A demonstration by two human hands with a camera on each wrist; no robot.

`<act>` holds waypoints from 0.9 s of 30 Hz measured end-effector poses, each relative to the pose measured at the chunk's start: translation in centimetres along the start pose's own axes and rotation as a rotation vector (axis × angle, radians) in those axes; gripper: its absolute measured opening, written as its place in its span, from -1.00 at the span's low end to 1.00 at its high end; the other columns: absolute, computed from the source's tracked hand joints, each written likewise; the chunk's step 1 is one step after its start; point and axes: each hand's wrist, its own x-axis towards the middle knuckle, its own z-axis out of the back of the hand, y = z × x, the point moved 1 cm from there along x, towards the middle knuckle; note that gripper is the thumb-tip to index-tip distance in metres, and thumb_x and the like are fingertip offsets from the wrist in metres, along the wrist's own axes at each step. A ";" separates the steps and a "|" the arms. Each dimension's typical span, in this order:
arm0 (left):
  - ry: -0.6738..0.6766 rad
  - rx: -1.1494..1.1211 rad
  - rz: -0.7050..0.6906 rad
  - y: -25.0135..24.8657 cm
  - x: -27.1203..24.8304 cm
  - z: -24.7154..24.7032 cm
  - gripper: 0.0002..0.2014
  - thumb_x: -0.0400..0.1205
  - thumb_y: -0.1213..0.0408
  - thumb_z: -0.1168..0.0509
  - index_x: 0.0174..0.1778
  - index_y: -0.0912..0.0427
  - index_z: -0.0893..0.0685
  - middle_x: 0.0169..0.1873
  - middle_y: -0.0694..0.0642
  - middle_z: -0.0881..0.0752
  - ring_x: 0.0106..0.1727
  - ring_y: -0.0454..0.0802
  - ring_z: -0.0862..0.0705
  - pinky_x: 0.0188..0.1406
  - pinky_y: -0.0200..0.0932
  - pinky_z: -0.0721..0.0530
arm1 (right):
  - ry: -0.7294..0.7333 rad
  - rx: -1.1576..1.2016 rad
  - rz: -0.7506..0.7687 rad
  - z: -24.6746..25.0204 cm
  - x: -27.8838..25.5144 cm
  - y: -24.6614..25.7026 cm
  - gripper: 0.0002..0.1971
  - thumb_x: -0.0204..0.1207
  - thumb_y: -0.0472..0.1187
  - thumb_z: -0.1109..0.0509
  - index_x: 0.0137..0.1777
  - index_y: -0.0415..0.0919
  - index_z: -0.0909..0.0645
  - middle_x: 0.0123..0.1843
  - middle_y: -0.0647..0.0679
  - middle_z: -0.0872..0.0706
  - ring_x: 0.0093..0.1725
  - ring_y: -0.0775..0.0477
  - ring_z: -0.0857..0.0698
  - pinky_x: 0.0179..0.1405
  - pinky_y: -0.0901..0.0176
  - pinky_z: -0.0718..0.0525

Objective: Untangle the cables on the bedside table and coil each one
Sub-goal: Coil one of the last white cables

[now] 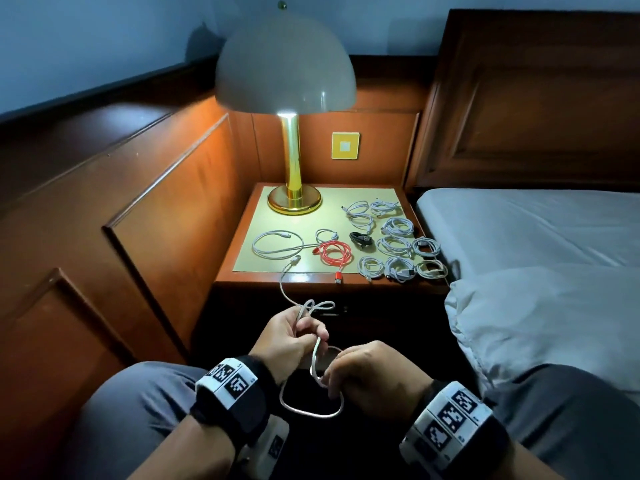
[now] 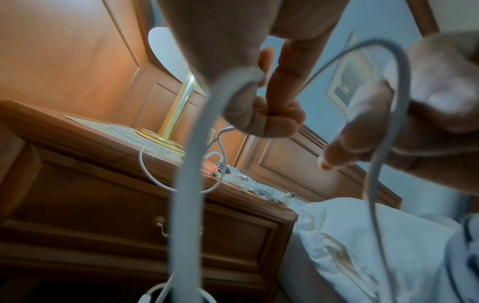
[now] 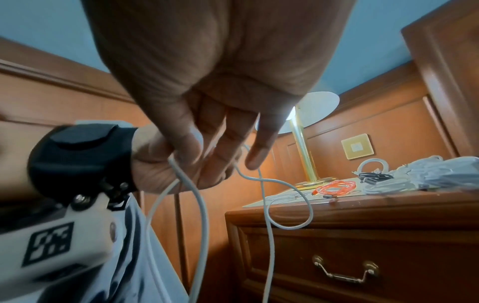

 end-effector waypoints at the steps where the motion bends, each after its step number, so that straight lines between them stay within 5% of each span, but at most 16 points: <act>1: -0.038 0.005 -0.024 -0.3 0.2 0.3 -0.57 0.47 0.82 0.00 -0.36 0.12 -0.28 -0.34 0.21 -0.66 -0.40 0.07 -0.62 -0.32 -0.09 -0.61 | -0.009 0.030 -0.057 0.3 0.1 -0.6 -0.80 0.35 -0.27 -0.35 -0.24 -0.01 -0.78 -0.13 0.12 -0.84 -0.10 0.21 -0.79 -0.05 0.15 -0.75; 4: -0.047 -0.037 -0.133 -1.1 0.6 0.9 -0.63 0.28 0.69 0.02 -0.47 0.03 -0.31 -0.49 0.23 -0.53 -0.46 0.07 -0.48 -0.42 -0.11 -0.56 | 0.020 -0.055 -0.317 1.0 0.2 -2.9 -0.82 0.42 -0.24 -0.45 -0.05 0.06 -0.74 -0.07 0.15 -0.81 -0.08 0.24 -0.76 0.03 0.08 -0.75; 7: 0.077 -0.171 -0.172 -2.0 0.2 0.8 -0.69 0.12 0.62 0.08 -0.47 0.08 -0.27 -0.57 0.20 -0.41 -0.52 0.05 -0.40 -0.53 -0.12 -0.49 | 0.040 -0.173 -0.520 0.9 0.0 -4.8 -0.37 0.42 -0.02 -0.57 0.47 0.13 -0.41 0.36 0.12 -0.51 0.25 0.11 -0.64 0.31 0.08 -0.65; 10: 0.225 -0.282 -0.144 -2.8 -0.3 0.1 -0.70 0.09 0.63 0.10 -0.46 0.11 -0.20 -0.59 0.14 -0.34 -0.54 0.02 -0.34 -0.53 -0.14 -0.43 | -0.056 -0.116 -0.571 0.8 0.3 -5.1 0.09 0.33 0.16 -0.64 0.69 0.22 0.05 0.55 0.07 -0.12 0.41 -0.01 -0.53 0.41 0.07 -0.58; 13: 0.321 -0.345 -0.111 -3.0 -0.5 -0.5 -0.70 0.09 0.64 0.11 -0.45 0.13 -0.17 -0.62 0.08 -0.32 -0.56 -0.03 -0.28 -0.57 -0.17 -0.42 | -0.147 -0.093 -0.515 0.9 0.9 -4.8 0.20 0.28 0.19 -0.66 0.68 0.28 0.20 0.53 0.13 0.03 0.57 -0.02 -0.30 0.56 0.07 -0.41; 20: 0.473 -0.408 -0.004 -2.9 -0.1 -0.2 -0.65 0.14 0.68 0.15 -0.45 0.09 -0.20 -0.65 0.03 -0.30 -0.58 -0.10 -0.21 -0.60 -0.22 -0.39 | -0.643 -0.096 -0.522 3.2 1.3 -5.6 -0.21 0.28 -0.06 -0.70 0.38 -0.13 -0.29 0.34 -0.05 -0.20 0.44 -0.16 -0.36 0.57 -0.13 -0.40; 24: 0.489 -0.437 -0.013 -2.7 0.3 0.2 -0.65 0.16 0.69 0.16 -0.45 0.09 -0.19 -0.65 0.01 -0.32 -0.58 -0.11 -0.22 -0.60 -0.23 -0.42 | -0.397 -0.285 -0.683 5.6 1.2 -7.6 -0.39 0.36 0.12 -0.62 0.38 0.02 -0.53 0.35 -0.06 -0.49 0.37 -0.16 -0.45 0.49 -0.10 -0.41; 27: 0.437 -0.385 -0.030 -2.7 0.7 0.1 -0.68 0.12 0.66 0.14 -0.47 0.09 -0.18 -0.66 0.02 -0.31 -0.58 -0.10 -0.21 -0.60 -0.22 -0.41 | -0.207 -0.023 -0.714 5.3 1.4 -8.0 -0.86 0.60 0.01 -0.46 0.01 -0.02 -0.74 -0.06 0.08 -0.80 0.03 0.00 -0.73 0.19 -0.02 -0.68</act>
